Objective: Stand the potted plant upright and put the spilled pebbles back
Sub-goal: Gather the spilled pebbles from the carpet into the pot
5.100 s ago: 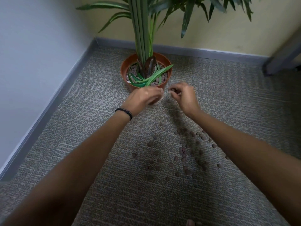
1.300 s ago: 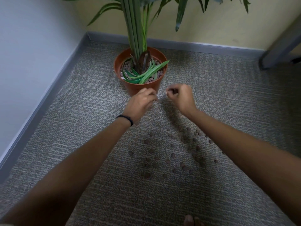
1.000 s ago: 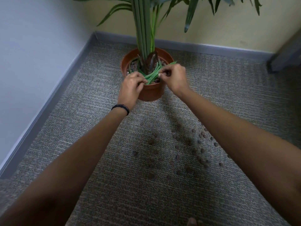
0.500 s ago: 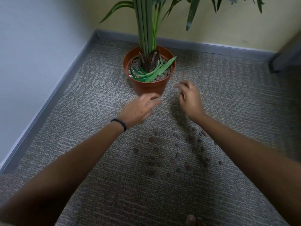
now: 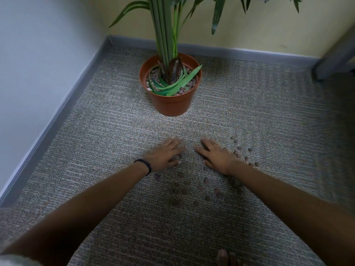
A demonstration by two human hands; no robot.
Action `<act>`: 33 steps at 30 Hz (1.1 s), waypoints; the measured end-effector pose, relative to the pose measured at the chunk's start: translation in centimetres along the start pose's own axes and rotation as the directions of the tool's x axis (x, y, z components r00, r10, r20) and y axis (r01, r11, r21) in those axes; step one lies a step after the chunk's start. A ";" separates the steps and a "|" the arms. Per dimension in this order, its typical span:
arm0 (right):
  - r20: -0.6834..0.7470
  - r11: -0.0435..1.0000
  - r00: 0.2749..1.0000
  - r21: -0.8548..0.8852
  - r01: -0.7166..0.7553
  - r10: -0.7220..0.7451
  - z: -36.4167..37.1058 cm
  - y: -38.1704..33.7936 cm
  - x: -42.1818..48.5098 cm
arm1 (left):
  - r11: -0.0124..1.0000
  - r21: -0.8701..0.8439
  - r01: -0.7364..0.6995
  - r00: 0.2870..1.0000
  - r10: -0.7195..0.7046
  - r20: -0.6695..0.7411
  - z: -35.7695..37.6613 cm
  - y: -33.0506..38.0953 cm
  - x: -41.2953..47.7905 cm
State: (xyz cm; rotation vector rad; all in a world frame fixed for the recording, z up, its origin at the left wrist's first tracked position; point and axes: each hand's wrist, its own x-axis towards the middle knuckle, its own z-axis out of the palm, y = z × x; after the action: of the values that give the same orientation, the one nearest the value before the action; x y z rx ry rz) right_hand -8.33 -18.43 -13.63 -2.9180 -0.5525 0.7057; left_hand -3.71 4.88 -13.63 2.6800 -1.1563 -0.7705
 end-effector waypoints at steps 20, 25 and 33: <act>-0.091 0.962 0.966 -0.147 0.228 -0.243 0.4 -1.1 -1.0 | 0.928 0.256 -0.271 0.962 0.273 0.028 -0.5 0.2 -1.5; -0.108 0.990 0.984 0.008 0.141 -0.139 -0.6 -1.5 -0.5 | 0.918 0.286 -0.273 0.958 0.286 -0.004 -1.2 0.2 -1.0; -0.427 0.984 0.903 0.135 0.113 -0.045 -8.0 -1.9 2.5 | 0.986 0.099 -0.136 0.822 0.168 -0.544 -8.1 -0.4 0.0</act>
State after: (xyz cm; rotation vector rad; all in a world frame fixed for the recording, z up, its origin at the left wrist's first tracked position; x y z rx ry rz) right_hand -3.22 -15.77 -7.27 -2.7546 -0.5320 0.0860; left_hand 0.61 4.43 -6.79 2.5371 -1.2109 0.0783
